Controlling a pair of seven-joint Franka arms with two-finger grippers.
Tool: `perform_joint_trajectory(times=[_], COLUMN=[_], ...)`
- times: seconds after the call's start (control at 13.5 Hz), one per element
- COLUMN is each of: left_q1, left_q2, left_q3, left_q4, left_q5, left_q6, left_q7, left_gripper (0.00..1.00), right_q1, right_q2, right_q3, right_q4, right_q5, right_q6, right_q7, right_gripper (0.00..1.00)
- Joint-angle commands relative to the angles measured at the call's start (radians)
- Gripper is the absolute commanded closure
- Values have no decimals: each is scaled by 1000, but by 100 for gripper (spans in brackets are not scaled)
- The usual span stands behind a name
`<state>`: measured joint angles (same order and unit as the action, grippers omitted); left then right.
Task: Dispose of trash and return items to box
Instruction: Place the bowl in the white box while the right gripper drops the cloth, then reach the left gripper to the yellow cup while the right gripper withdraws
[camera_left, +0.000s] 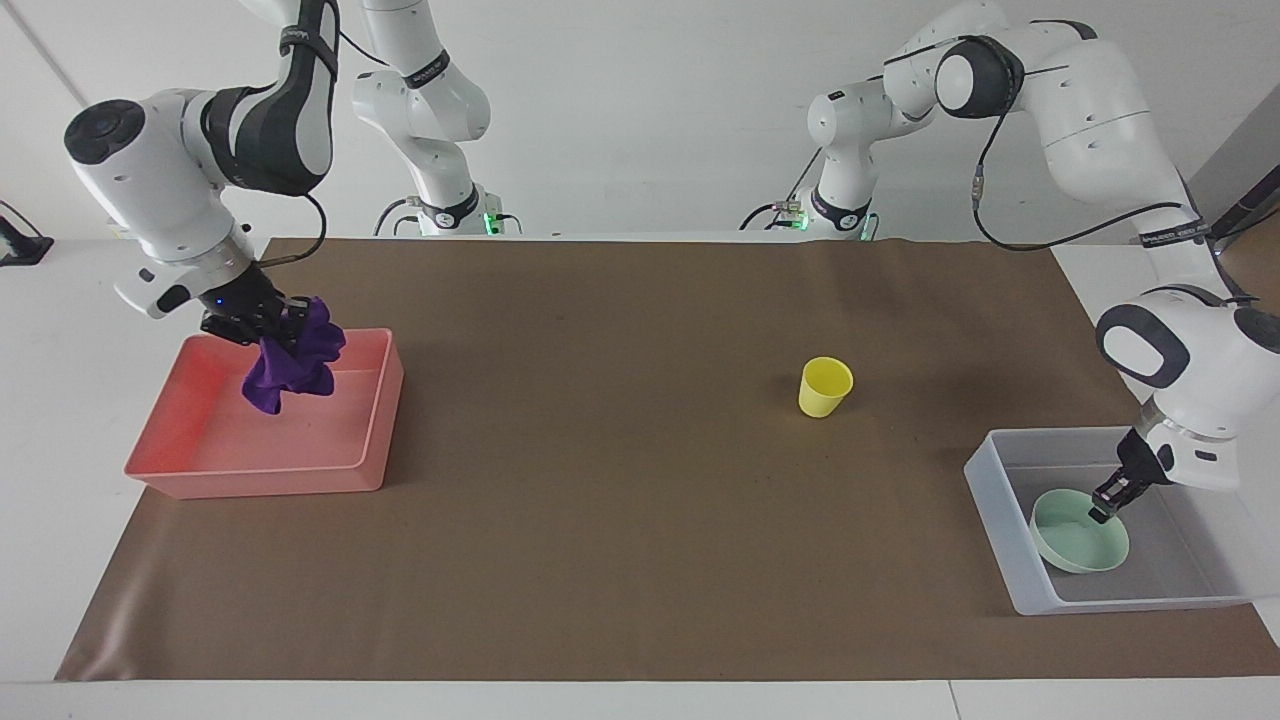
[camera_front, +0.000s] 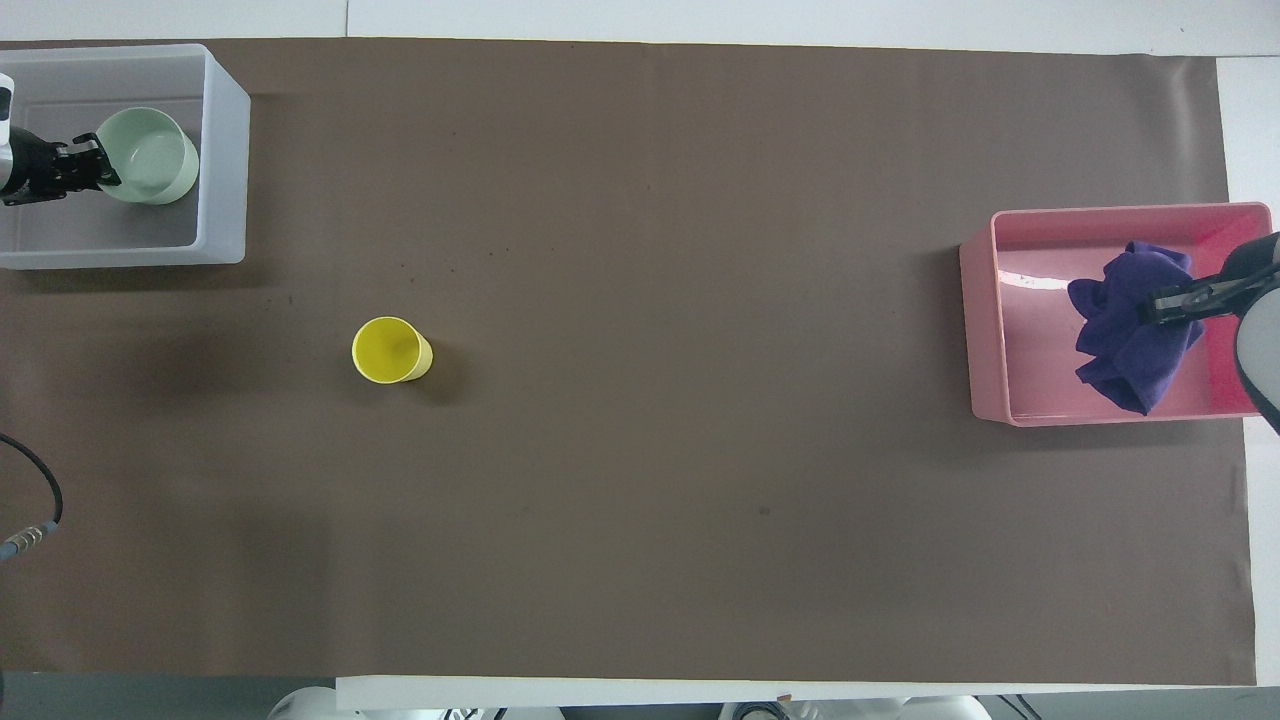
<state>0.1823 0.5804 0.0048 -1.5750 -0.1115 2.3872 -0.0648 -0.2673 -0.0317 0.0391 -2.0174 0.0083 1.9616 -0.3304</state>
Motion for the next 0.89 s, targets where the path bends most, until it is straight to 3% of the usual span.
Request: perform_joint_trajectory(times=[0.0, 0.15, 0.22, 0.37, 0.44, 0.59, 0.67, 0.74, 0.81], left_q1=[-6, -7, -9, -52, -79, -157, -211, -280, -332], left_q2=[-24, -75, -130, -227, -256, -312, -345, -390, -431], left_q3=[1, 0, 0, 0, 0, -2, -2, -2, -2], left_q4=[-23, -25, -25, -20, -22, -25, -57, -148, -249], left_q5=[19, 19, 19, 19, 19, 19, 19, 19, 19], left_q6=[15, -38, -81, -190, -263, -490, -569, -562, -513], left_q7=[22, 23, 23, 16, 14, 7, -25, -52, -73], left_gripper=[0, 0, 0, 0, 0, 0, 0, 0, 0], right_q1=[-29, -46, -46, -43, -43, -44, -46, -46, -44], right_q2=[13, 70, 87, 82, 79, 79, 81, 79, 78], right_q3=[13, 13, 13, 15, 13, 15, 15, 15, 16], right_q4=[-81, -81, -93, -128, -136, -130, -127, -124, -107], right_q5=[-8, -8, -8, -8, -8, -8, -7, -7, -4], right_q6=[104, 137, 166, 213, 215, 198, 195, 191, 157], right_q7=[-9, -9, -7, -6, -4, -7, -9, -9, -6], right_gripper=[95, 92, 81, 80, 74, 29, 13, 1, 1])
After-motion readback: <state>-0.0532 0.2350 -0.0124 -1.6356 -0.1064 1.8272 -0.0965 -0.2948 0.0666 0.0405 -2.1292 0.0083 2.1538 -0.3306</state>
